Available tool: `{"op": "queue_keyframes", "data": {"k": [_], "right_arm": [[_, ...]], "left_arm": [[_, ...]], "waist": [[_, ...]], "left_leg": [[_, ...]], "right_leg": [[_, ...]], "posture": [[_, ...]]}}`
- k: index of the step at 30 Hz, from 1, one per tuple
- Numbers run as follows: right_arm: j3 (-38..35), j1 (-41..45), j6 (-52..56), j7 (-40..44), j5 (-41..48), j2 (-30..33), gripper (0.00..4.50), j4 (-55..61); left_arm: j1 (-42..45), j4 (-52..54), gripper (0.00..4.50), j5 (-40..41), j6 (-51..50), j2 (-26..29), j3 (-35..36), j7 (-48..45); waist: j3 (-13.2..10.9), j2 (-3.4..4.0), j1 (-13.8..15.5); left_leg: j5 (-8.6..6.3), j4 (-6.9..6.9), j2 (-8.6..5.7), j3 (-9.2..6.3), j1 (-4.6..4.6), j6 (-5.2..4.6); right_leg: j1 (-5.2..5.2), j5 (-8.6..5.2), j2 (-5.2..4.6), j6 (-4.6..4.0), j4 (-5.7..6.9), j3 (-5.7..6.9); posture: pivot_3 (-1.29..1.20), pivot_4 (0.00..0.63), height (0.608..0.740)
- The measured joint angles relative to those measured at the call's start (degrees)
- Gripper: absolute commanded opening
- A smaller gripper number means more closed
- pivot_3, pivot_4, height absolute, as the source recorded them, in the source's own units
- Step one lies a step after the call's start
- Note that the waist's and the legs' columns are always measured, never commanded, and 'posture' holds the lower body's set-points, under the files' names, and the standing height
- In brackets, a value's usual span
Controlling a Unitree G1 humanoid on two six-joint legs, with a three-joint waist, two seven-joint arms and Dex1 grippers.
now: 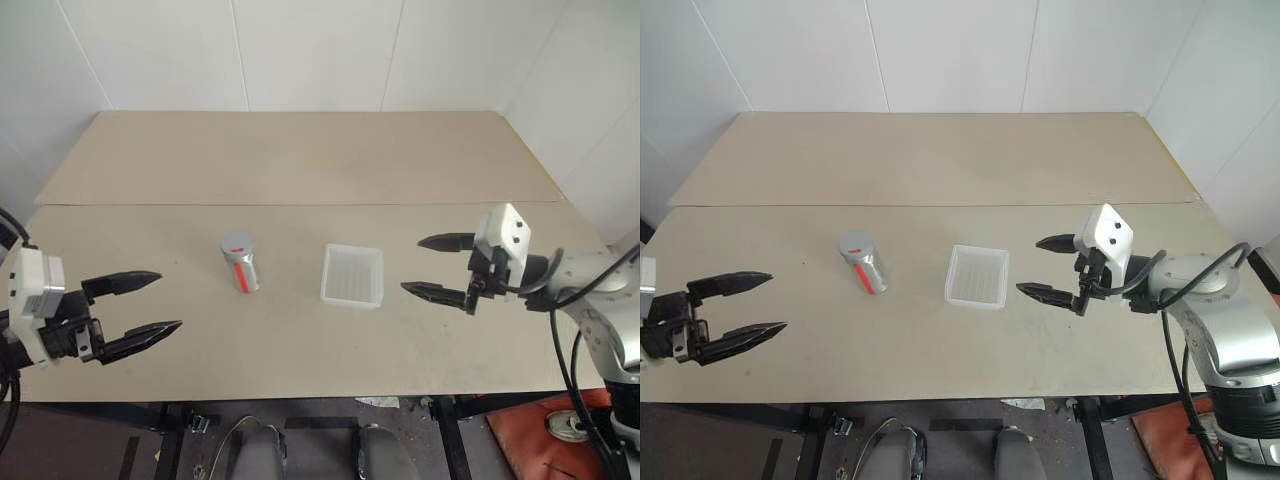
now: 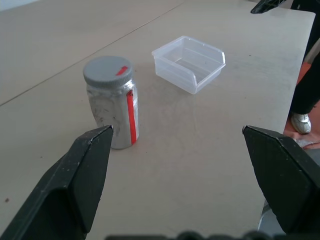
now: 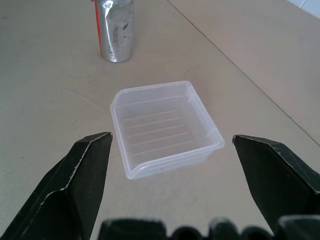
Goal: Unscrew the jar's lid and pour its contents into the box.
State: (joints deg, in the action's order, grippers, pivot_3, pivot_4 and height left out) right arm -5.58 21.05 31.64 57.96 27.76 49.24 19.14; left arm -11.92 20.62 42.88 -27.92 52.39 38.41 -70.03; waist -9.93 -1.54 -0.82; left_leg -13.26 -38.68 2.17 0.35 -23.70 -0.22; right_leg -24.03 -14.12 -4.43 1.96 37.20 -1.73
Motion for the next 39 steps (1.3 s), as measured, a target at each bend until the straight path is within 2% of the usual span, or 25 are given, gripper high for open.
{"op": "queue_keyframes", "data": {"k": [9,16,23,27,39], "right_arm": [[0.40,1.41,-0.04,0.73,0.08,-0.38,4.50,-0.73],[1.11,3.19,-1.30,1.54,-0.70,-0.40,4.50,-1.82],[2.55,6.46,-1.76,5.93,0.65,-0.32,4.50,-2.49],[2.58,6.47,-2.84,7.92,0.51,-0.18,4.50,-2.66],[2.57,5.67,-3.27,8.22,0.53,-0.08,4.50,-2.48]], "left_arm": [[0.50,3.10,4.48,-0.03,0.22,-3.34,-1.24,4.65],[1.06,9.70,4.48,-3.35,-2.25,-10.74,-8.45,20.86],[4.64,16.23,4.48,-9.02,-10.49,-23.10,-20.53,44.83],[6.47,16.58,4.48,-12.68,-12.38,-29.48,-26.04,54.54],[13.64,10.39,4.48,-27.86,-4.86,-40.32,-36.46,67.04]], "waist": [[0.00,0.00,0.08],[0.00,0.00,0.08],[0.02,-0.02,0.15],[0.05,-0.07,0.20],[0.06,-0.09,0.28]], "left_leg": [[0.00,0.00,0.01,-0.01,0.01,0.00],[0.00,-0.01,-0.01,-0.02,0.02,0.00],[0.00,-0.05,-0.05,-0.06,0.08,0.00],[0.00,-0.06,-0.10,-0.08,0.13,0.00],[-0.01,-0.05,-0.14,-0.13,0.57,0.00]], "right_leg": [[0.01,0.00,0.01,-0.01,0.00,0.00],[0.04,0.02,0.00,-0.02,0.03,-0.02],[0.12,0.05,-0.02,-0.01,0.03,-0.03],[0.20,0.06,-0.04,-0.01,0.01,-0.03],[0.78,0.05,-0.03,0.00,-0.12,0.01]], "posture": [[0.00,0.150,0.740],[0.00,0.150,0.740],[0.00,0.150,0.740],[0.00,0.150,0.740],[0.00,0.150,0.740]]}}
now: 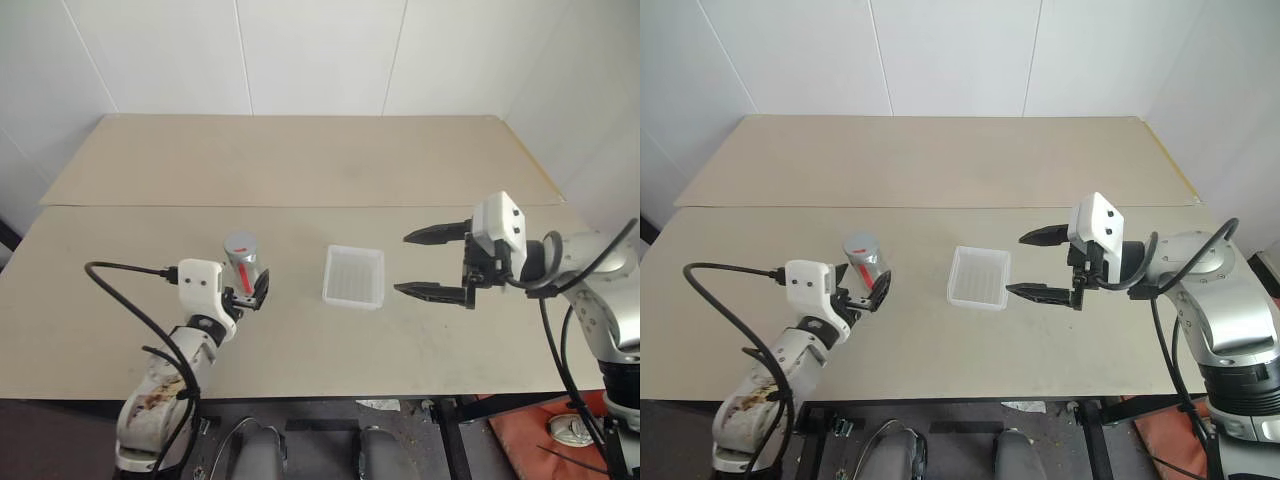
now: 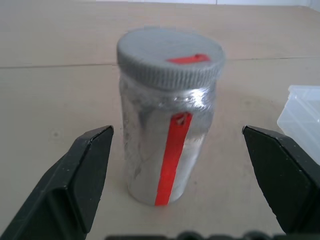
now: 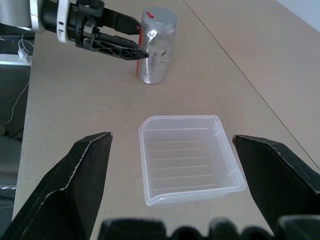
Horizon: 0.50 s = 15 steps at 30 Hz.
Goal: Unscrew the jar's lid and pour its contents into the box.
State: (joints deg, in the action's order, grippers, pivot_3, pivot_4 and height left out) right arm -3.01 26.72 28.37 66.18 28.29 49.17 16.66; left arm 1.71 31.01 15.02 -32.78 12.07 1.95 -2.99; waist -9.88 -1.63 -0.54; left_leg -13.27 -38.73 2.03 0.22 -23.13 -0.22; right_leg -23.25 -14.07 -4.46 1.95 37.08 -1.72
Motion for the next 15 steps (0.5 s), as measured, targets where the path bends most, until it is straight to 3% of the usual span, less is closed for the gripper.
{"op": "queue_keyframes", "data": {"k": [15], "right_arm": [[-1.00,-0.94,-1.59,1.29,0.08,1.19,4.50,0.34]], "left_arm": [[6.78,-15.70,4.48,-13.46,14.40,-7.12,-3.38,7.11]], "waist": [[0.00,-0.01,0.48]], "left_leg": [[0.00,-0.01,-0.04,-0.02,-0.03,0.00]], "right_leg": [[0.01,0.01,-0.02,0.01,-0.02,0.02]], "posture": [[0.00,0.150,0.740]]}}
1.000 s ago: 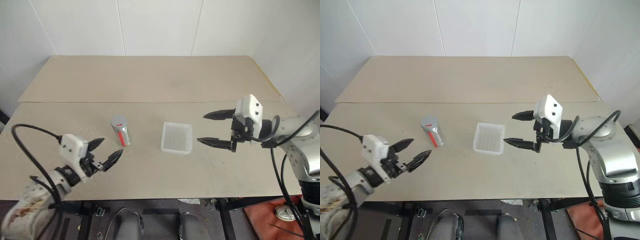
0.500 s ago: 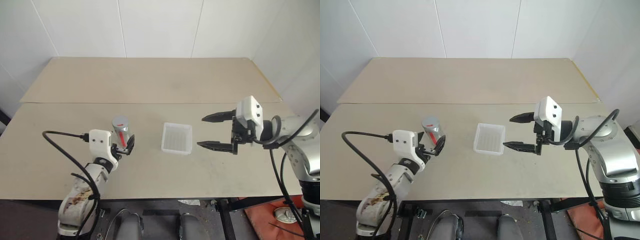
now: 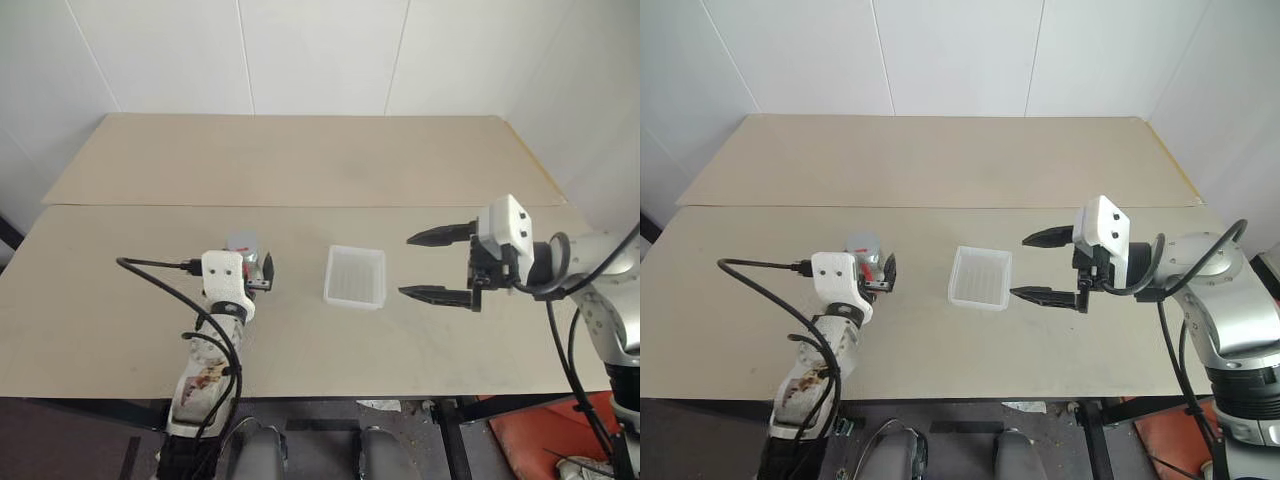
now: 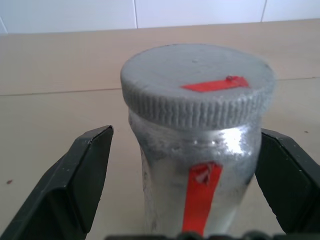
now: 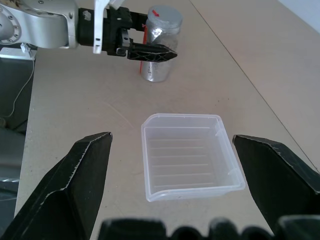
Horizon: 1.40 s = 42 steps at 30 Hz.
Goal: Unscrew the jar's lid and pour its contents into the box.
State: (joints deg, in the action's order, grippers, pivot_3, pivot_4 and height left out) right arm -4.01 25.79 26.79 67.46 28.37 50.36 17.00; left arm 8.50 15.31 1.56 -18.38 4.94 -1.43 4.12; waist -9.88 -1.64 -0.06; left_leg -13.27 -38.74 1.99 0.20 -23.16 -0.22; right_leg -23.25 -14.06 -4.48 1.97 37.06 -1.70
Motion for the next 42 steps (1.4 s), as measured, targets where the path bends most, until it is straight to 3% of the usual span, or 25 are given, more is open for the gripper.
{"op": "queue_keyframes", "data": {"k": [5,8,14,21,27,32,38,42], "right_arm": [[-0.89,-0.26,-0.22,0.12,0.02,0.39,4.50,0.03],[-1.31,-0.52,-0.24,0.42,0.03,0.97,4.50,0.11],[-1.33,-1.25,-0.24,0.70,0.29,0.97,4.50,0.55],[-0.96,-0.76,-0.24,0.05,2.26,-0.98,4.50,2.24],[4.36,7.69,0.79,-4.67,2.20,-9.85,4.50,2.42],[7.00,15.63,5.78,-10.71,2.30,-17.07,4.50,0.10],[10.43,23.33,13.90,-17.82,2.29,-24.31,4.50,-2.62],[12.00,25.09,17.30,-21.36,2.19,-27.41,4.50,-3.08]], "left_arm": [[1.10,-2.57,4.48,-0.90,2.42,-1.82,-0.67,-0.14],[1.41,-3.68,3.88,-1.66,3.77,-2.77,-0.99,-0.12],[2.16,-4.80,1.97,-2.21,5.09,-3.26,-0.88,-0.50],[4.59,-3.16,1.98,2.70,0.45,1.17,1.56,-7.67],[12.42,1.27,1.98,22.49,-13.99,16.81,5.43,-31.57],[19.86,-5.64,1.98,29.77,-15.76,28.96,5.16,-53.51],[29.97,-19.70,1.98,27.56,-5.01,30.94,0.07,-72.99],[33.58,-26.92,1.98,25.71,3.73,27.22,-1.38,-79.30]], "waist": [[0.00,0.00,0.13],[0.00,0.00,0.18],[0.00,0.00,0.19],[0.00,-0.01,0.07],[-0.02,0.01,-0.87],[-0.03,0.04,-0.81],[-0.05,0.06,-0.49],[-0.05,0.06,-0.49]], "left_leg": [[0.00,0.00,0.00,0.00,-0.01,0.00],[0.00,0.00,0.00,0.00,0.00,0.00],[0.00,0.00,0.00,-0.01,-0.01,0.00],[0.00,0.00,0.00,-0.02,0.00,0.00],[0.00,0.03,0.04,-0.05,0.00,0.01],[0.00,0.05,0.04,-0.04,-0.02,0.01],[0.00,0.04,0.03,-0.05,-0.20,0.01],[0.00,0.02,0.04,-0.05,-0.46,0.01]], "right_leg": [[0.00,0.00,0.00,0.01,-0.01,0.00],[0.00,0.00,0.00,0.01,-0.01,0.00],[0.00,0.00,0.00,0.02,-0.01,0.00],[-0.01,0.00,0.01,0.02,-0.01,0.02],[-0.05,-0.01,0.04,0.04,0.02,0.06],[-0.08,-0.02,0.04,0.03,0.01,0.08],[-0.16,-0.01,0.02,0.02,-0.05,0.18],[-0.43,-0.01,0.02,0.02,0.00,0.18]], "posture": [[0.00,0.150,0.740],[0.00,0.150,0.740],[0.00,0.150,0.740],[0.00,0.150,0.740],[0.00,0.150,0.740],[0.00,0.150,0.740],[0.00,0.150,0.740],[0.00,0.150,0.740]]}}
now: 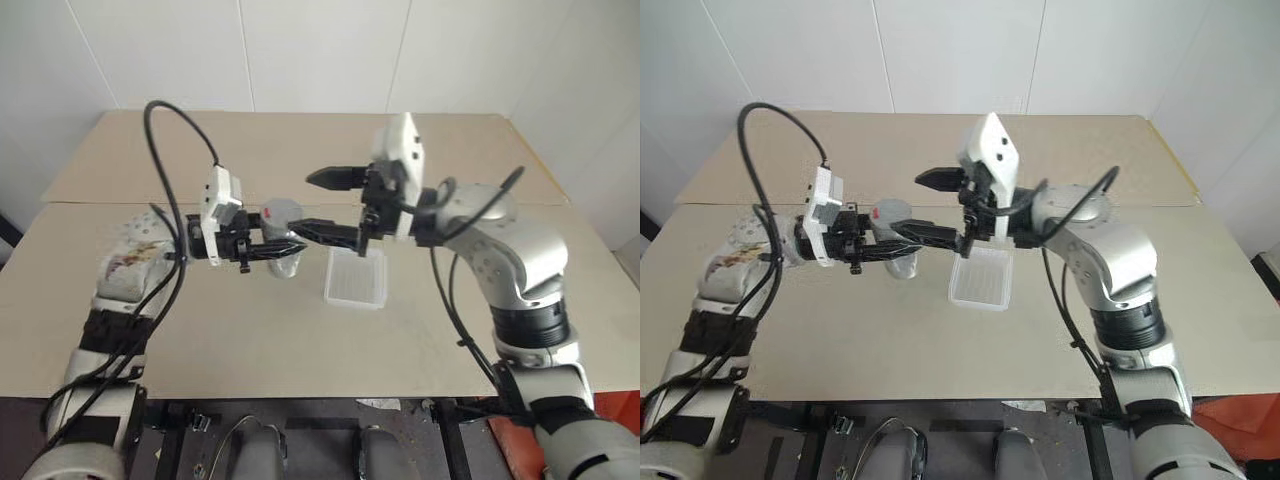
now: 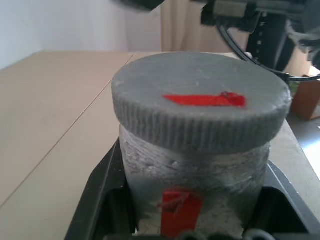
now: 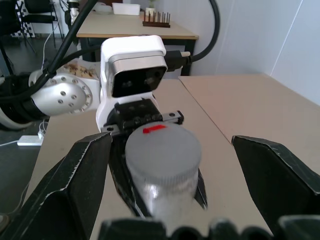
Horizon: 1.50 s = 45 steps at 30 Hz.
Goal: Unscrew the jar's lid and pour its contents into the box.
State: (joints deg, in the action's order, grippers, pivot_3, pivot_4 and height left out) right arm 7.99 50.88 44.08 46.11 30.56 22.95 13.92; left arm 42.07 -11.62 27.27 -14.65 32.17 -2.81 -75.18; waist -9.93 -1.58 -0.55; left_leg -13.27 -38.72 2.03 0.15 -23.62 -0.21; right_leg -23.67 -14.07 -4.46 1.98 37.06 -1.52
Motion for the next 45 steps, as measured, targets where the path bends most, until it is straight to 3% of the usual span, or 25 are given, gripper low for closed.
{"op": "queue_keyframes", "data": {"k": [4,20,23,26,32,38,42,45], "right_arm": [[0.89,0.01,0.37,-1.73,-0.65,-1.67,4.50,-1.06],[3.07,0.02,-0.12,-2.39,-3.98,-3.64,4.50,-2.19],[3.11,0.03,-0.24,-2.17,-4.52,-3.82,3.90,-2.44],[3.51,0.03,-0.46,-1.03,-4.50,-4.06,2.88,-2.54],[3.51,0.06,-2.50,0.31,-4.46,-4.54,2.74,-4.12],[2.80,4.46,-12.12,20.55,0.81,-4.05,2.74,-15.25],[3.16,9.86,-17.30,36.35,2.40,-4.59,2.74,-27.08],[5.24,13.82,-22.28,42.41,2.43,-6.03,2.74,-35.87]], "left_arm": [[0.96,-4.14,1.98,-0.18,5.08,-3.39,0.04,-3.07],[1.05,-4.80,1.98,-0.11,3.34,-2.89,0.67,-4.30],[1.06,-4.21,1.98,0.07,2.29,-2.88,0.74,-4.42],[1.06,-4.08,1.98,0.11,1.85,-2.87,1.10,-4.51],[1.22,-4.06,1.98,0.16,1.28,-2.57,1.44,-5.19],[4.32,-2.89,1.98,6.02,-3.14,0.72,-0.96,-15.66],[5.58,-0.92,1.98,11.14,-3.65,2.86,-5.84,-16.24],[5.92,-0.47,1.98,13.15,-2.90,5.62,-8.17,-15.74]], "waist": [[0.00,0.00,-0.18],[0.00,0.00,-0.40],[0.00,0.00,-0.40],[0.00,0.00,-0.45],[0.00,0.00,-0.41],[-0.02,0.03,-0.50],[-0.02,0.03,-0.50],[-0.03,0.06,-1.01]], "left_leg": [[0.01,-0.08,-0.01,0.01,-0.37,-0.01],[0.01,-0.07,0.00,-0.01,-0.45,-0.01],[0.01,-0.07,0.00,-0.01,-0.45,-0.01],[0.01,-0.07,0.01,-0.01,-0.44,-0.01],[0.01,-0.07,0.01,-0.01,-0.45,-0.01],[0.01,-0.08,0.02,0.00,-0.43,-0.01],[0.01,-0.08,0.03,-0.01,-0.41,-0.01],[0.01,-0.07,0.04,0.01,-0.40,-0.01]], "right_leg": [[-0.47,0.02,0.01,-0.01,0.14,-0.05],[-0.55,0.02,0.02,0.00,0.14,-0.06],[-0.55,0.02,0.02,0.00,0.14,-0.06],[-0.55,0.02,0.02,0.00,0.14,-0.06],[-0.55,0.02,0.02,0.00,0.14,-0.06],[-0.52,0.01,0.03,0.00,0.12,-0.05],[-0.51,0.02,0.04,0.00,0.14,-0.05],[-0.56,0.02,0.06,0.00,0.16,-0.08]], "posture": [[0.00,0.150,0.740],[0.00,0.150,0.740],[0.00,0.150,0.740],[0.00,0.150,0.740],[0.00,0.150,0.740],[0.00,0.150,0.740],[0.00,0.150,0.740],[0.00,0.150,0.740]]}}
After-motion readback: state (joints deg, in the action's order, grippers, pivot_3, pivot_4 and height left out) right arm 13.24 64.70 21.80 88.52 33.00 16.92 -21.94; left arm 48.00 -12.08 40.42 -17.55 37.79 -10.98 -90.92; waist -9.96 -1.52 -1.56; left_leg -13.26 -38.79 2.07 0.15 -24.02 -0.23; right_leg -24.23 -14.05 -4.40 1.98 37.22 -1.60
